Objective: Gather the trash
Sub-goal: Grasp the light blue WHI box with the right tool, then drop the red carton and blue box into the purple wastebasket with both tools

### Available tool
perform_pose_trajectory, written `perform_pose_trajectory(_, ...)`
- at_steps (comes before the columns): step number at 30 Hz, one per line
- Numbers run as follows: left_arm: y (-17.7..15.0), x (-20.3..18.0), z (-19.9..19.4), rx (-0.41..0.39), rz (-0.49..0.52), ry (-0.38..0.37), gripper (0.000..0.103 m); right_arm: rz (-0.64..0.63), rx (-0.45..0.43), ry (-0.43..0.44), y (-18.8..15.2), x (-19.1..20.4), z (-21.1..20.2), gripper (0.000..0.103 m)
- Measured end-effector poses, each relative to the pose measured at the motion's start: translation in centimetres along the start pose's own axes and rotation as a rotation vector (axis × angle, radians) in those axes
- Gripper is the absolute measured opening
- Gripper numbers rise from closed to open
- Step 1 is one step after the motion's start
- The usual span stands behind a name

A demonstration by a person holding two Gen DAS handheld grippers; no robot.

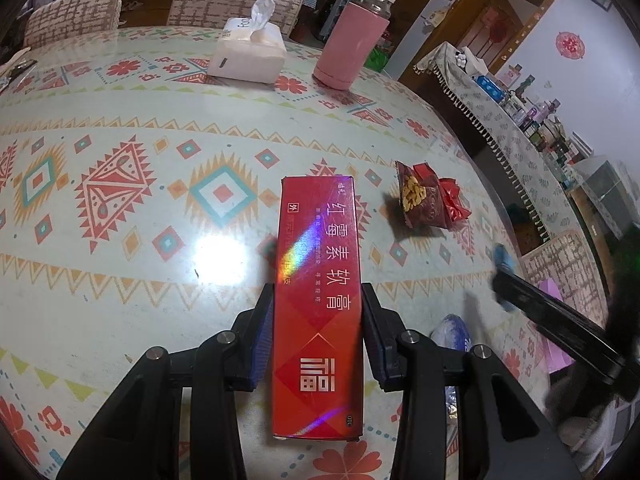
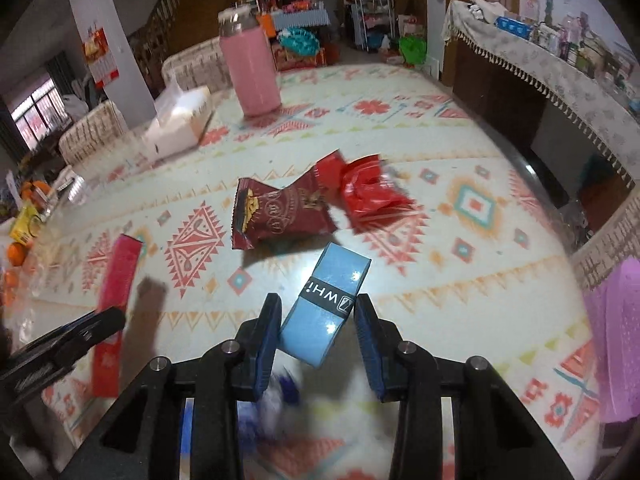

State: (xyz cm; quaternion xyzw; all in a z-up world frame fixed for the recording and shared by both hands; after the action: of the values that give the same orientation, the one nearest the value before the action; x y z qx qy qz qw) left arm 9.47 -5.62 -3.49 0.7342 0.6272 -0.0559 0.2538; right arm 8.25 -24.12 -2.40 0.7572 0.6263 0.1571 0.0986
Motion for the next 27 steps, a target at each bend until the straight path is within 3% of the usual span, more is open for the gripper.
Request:
perform_pose_trajectory(8, -0.3, -1.1, -0.2, -0.027, 0.039, 0.03, 0.039, 0.08, -0.072, 0.106, -5.2, -5.1, -5.0, 0.041)
perform_pose_trajectory(16, -1.3, -4.0, -1.3, -0.083, 0.104, 0.099, 0.039, 0.157, -0.136, 0.149, -9.1, -10.5, -7.7, 0.041)
perform_pose_trajectory(22, -2.8, -8.5, -4.1, -0.142, 0.179, 0.107, 0.039, 0.193, -0.147, 0.178, -10.6, -13.4, -8.1, 0.041)
perform_pose_trajectory(27, -3.8, -13.5, -4.6, -0.178, 0.285, 0.218, 0.039, 0.202, -0.176, 0.193, -11.2, -15.0, -8.6, 0.041)
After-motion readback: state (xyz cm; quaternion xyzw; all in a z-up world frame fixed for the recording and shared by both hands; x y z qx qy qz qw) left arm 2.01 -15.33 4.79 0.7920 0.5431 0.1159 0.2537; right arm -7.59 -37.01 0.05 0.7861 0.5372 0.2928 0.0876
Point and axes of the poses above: each gripper's, at about its wrist camera, not at the fingertips, and z roughly the way its jaws point, x to its left, y to its top, the point moved 8 cm from there along z, roughly the way its jaws point, and after that the axes turned 14 degrees about x, right-handed, at the moved point
